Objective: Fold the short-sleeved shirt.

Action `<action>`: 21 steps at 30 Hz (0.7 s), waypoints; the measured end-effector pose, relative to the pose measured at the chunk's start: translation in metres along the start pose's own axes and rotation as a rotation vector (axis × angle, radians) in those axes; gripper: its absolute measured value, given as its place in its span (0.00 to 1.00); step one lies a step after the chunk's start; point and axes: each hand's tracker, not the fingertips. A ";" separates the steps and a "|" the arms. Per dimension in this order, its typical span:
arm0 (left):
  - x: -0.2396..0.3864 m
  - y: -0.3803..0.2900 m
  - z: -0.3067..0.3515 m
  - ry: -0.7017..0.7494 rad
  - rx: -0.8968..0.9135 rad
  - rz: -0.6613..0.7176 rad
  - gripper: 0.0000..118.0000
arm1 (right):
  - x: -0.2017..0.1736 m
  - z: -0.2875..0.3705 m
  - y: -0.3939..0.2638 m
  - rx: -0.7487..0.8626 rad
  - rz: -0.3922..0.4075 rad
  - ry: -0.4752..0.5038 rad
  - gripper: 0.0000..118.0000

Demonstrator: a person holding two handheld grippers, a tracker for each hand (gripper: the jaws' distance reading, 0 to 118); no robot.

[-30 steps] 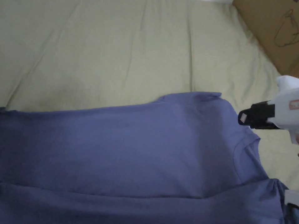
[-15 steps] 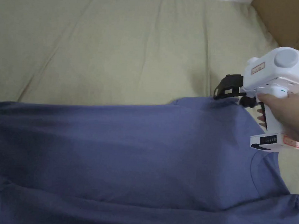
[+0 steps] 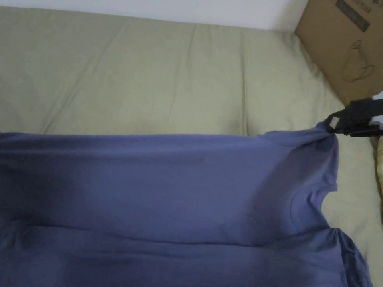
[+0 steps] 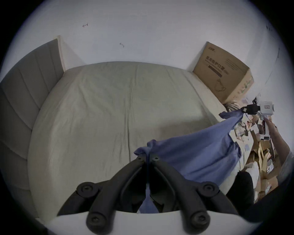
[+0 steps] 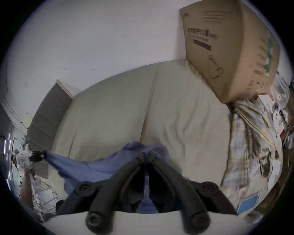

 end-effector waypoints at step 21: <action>0.029 -0.159 -0.006 0.011 -0.226 0.211 0.41 | 0.045 -0.007 -0.190 -0.154 -0.119 -0.139 0.70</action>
